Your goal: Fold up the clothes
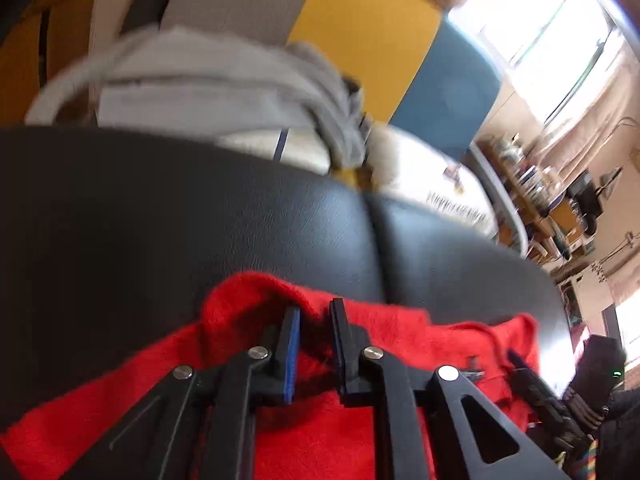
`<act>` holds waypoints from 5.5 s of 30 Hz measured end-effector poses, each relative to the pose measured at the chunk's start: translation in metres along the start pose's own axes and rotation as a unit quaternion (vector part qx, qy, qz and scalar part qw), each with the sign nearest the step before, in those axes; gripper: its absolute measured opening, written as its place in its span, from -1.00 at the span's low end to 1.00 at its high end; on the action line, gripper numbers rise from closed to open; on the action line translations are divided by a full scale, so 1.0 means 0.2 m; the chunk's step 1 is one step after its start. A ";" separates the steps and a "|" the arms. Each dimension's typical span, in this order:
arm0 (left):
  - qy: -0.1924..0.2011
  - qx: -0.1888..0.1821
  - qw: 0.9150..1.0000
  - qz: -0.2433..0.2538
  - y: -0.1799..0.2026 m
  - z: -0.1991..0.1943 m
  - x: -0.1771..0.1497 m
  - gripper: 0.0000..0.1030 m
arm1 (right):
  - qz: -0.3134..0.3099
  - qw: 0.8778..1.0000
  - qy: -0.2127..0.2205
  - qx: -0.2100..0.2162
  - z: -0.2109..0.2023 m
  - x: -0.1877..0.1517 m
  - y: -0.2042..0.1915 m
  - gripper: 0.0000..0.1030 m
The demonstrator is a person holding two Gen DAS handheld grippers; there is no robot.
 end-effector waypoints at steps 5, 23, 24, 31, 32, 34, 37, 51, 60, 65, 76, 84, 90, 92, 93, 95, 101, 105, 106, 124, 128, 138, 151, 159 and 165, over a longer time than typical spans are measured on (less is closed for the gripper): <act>0.042 -0.056 0.997 0.040 0.21 -0.13 0.08 -0.53 | -0.003 1.000 0.001 -0.006 0.01 0.00 0.00 1.00; 0.045 -0.017 0.997 0.064 0.35 -0.28 -0.26 -0.36 | 0.006 1.000 0.006 0.006 0.00 0.01 0.01 1.00; 0.053 -0.024 0.997 0.058 0.35 -0.38 -0.32 -0.34 | 0.007 1.000 0.006 0.007 0.00 0.01 0.01 1.00; 0.038 0.055 0.997 -0.037 -0.05 -0.96 -0.86 -0.27 | 0.005 1.000 0.004 0.003 0.00 0.01 0.00 1.00; 0.042 0.070 0.994 -0.069 -0.14 -1.04 -0.95 -0.27 | 0.004 1.000 0.004 0.003 0.01 0.01 0.00 1.00; 0.053 0.097 0.984 -0.139 -0.33 -1.20 -1.11 -0.26 | 0.004 1.000 0.004 0.002 0.01 0.01 0.00 1.00; 0.069 0.135 0.959 -0.239 -0.60 -1.41 -1.33 -0.17 | 0.002 1.000 0.004 -0.001 0.01 0.01 0.00 1.00; 0.100 0.152 0.916 -0.357 -0.89 -1.21 -1.27 0.22 | 0.011 1.000 0.005 0.013 0.00 0.01 0.00 1.00; 0.070 0.197 0.904 -0.372 -0.90 -1.15 -1.26 -0.87 | 0.018 1.000 0.007 0.023 -0.01 0.02 0.00 1.00; 0.117 0.210 0.899 -0.366 -0.85 -1.27 -1.17 -0.88 | 0.021 0.999 0.007 0.028 -0.01 0.02 0.00 1.00; 0.289 0.167 0.924 -0.189 -0.37 -1.61 -0.18 -0.87 | 0.029 0.999 0.008 0.041 -0.02 0.03 0.01 1.00; 0.288 0.045 0.956 0.029 0.39 -1.31 0.29 -0.88 | 0.033 0.998 0.009 0.048 -0.02 0.03 0.01 1.00; 0.175 -0.016 0.975 0.138 0.80 -0.78 0.10 -0.87 | 0.034 0.998 0.009 0.049 -0.02 0.03 0.01 1.00; 0.128 -0.017 0.981 0.148 0.82 -0.56 -0.01 -0.87 | 0.034 0.998 0.009 0.048 -0.02 0.03 0.01 1.00; 0.112 -0.015 0.983 0.144 0.81 -0.49 -0.08 -0.85 | 0.034 0.998 0.009 0.048 -0.02 0.03 0.01 1.00; 0.072 -0.027 0.989 0.128 0.74 -0.35 -0.17 -0.81 | 0.034 0.998 0.008 0.049 -0.02 0.03 0.01 1.00; 0.059 -0.076 0.995 0.005 0.53 -0.45 -0.50 -0.49 | 0.040 0.998 0.006 0.054 -0.02 0.03 0.01 1.00; 0.064 -0.051 0.996 -0.039 0.36 -0.59 -0.75 -0.46 | 0.036 0.998 0.003 0.045 -0.01 0.02 0.00 1.00; 0.060 -0.029 0.997 -0.035 0.32 -0.60 -0.80 -0.46 | 0.034 0.999 0.001 0.041 -0.01 0.02 0.00 1.00; 0.087 -0.024 0.994 -0.056 0.17 -0.63 -0.97 -0.45 | -0.230 0.968 -0.023 -0.092 -0.11 -0.23 -0.71 1.00; 0.091 -0.032 0.993 -0.062 0.17 -0.62 -0.96 -0.45 | -0.217 0.962 -0.063 -0.153 0.04 -0.28 -0.65 0.68; 0.097 -0.047 0.992 -0.070 0.17 -0.57 -0.92 -0.45 | -0.228 0.944 -0.086 -0.222 0.09 -0.39 -0.44 -0.34; 0.074 -0.052 0.994 -0.065 0.20 -0.57 -0.90 -0.31 | -0.067 0.993 -0.070 -0.072 -0.18 -0.10 -0.57 -0.73; 0.077 -0.043 0.995 -0.042 0.24 -0.56 -0.93 -0.28 | -0.031 0.993 -0.101 -0.055 -0.25 0.00 -0.47 -0.68; 0.082 -0.046 0.995 -0.039 0.26 -0.57 -0.94 -0.25 | 0.054 0.988 -0.137 -0.044 -0.16 -0.17 -0.26 -0.06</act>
Point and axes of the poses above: each gripper's, at about its wrist camera, not at the fingertips, and z roughly the way its jaws point, y to its right, x to its top, the point moved 10 cm from there along z, roughly the way its jaws point, and after that the axes turned 14 degrees about z, right-handed, at the moved point
